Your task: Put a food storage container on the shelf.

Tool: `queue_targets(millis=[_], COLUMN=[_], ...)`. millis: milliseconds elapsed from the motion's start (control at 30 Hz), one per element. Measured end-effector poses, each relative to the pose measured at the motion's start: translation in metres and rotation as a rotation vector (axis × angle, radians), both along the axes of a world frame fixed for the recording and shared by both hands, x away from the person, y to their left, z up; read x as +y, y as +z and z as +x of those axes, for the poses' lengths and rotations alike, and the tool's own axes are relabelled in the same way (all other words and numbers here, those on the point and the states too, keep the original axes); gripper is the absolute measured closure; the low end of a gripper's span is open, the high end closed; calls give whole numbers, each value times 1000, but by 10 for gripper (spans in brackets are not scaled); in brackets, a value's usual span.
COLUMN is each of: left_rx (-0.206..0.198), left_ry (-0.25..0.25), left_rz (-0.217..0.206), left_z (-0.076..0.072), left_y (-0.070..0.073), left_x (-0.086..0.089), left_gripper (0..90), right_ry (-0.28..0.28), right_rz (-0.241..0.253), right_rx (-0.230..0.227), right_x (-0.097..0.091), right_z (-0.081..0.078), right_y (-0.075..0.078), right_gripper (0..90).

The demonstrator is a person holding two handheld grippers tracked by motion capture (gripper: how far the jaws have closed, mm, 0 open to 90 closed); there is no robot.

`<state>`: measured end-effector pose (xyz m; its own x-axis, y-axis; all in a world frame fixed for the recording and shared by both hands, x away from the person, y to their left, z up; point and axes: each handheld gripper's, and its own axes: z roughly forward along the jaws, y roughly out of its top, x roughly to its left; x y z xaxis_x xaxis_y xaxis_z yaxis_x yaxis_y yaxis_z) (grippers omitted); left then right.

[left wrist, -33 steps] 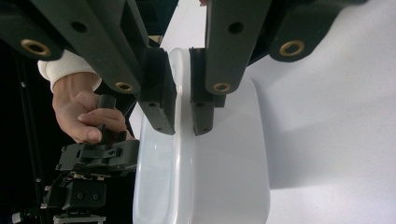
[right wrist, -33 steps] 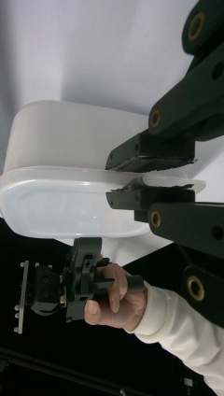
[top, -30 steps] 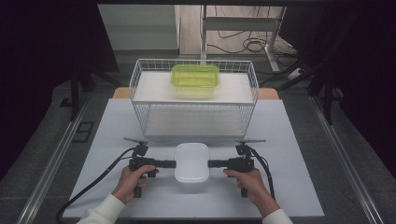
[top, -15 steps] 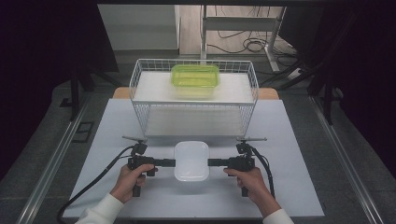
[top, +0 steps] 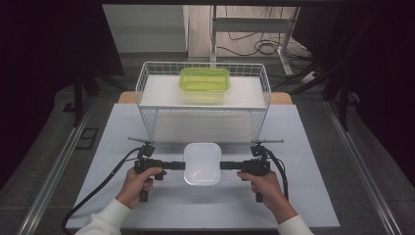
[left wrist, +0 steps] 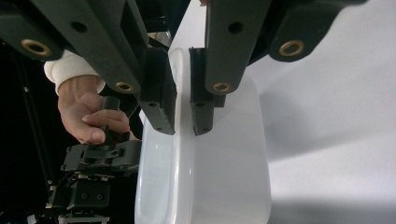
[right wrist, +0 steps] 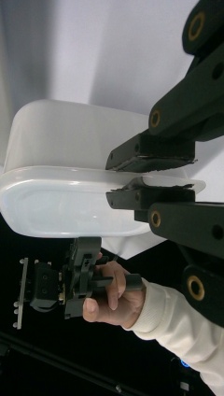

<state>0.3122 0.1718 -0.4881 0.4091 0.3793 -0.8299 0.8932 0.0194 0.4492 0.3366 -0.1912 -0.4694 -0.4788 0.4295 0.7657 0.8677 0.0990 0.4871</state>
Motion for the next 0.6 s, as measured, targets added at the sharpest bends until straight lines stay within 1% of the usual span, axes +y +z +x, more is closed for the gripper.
queue_targets(millis=[33,67,100,233,300,433,533,600], left_rx=[-5,-5,-13,-33,-47,-69,-85,-93], left_ry=[-4,-4,-2,1,4,3,5,6], left_rz=[-6,-6,-5,-5,1,9,17,15], left_z=[1,1,2,5,8,12,15,17], left_y=[7,7,12,23,31,44,54,60], left_x=[2,2,2,5,6,9,11,11], left_gripper=[812,812,812,812,812,811,811,811], right_ry=[-1,-1,0,-3,-1,2,2,3], right_rz=[4,7,8,5,1,-1,-4,-2], right_rx=[-12,-18,-22,-46,-60,-85,-97,-111], right_x=[0,1,1,4,6,9,11,12], right_z=[1,1,1,3,5,10,12,15], right_y=[5,8,11,23,30,45,53,60], right_gripper=[798,798,798,797,797,797,797,797])
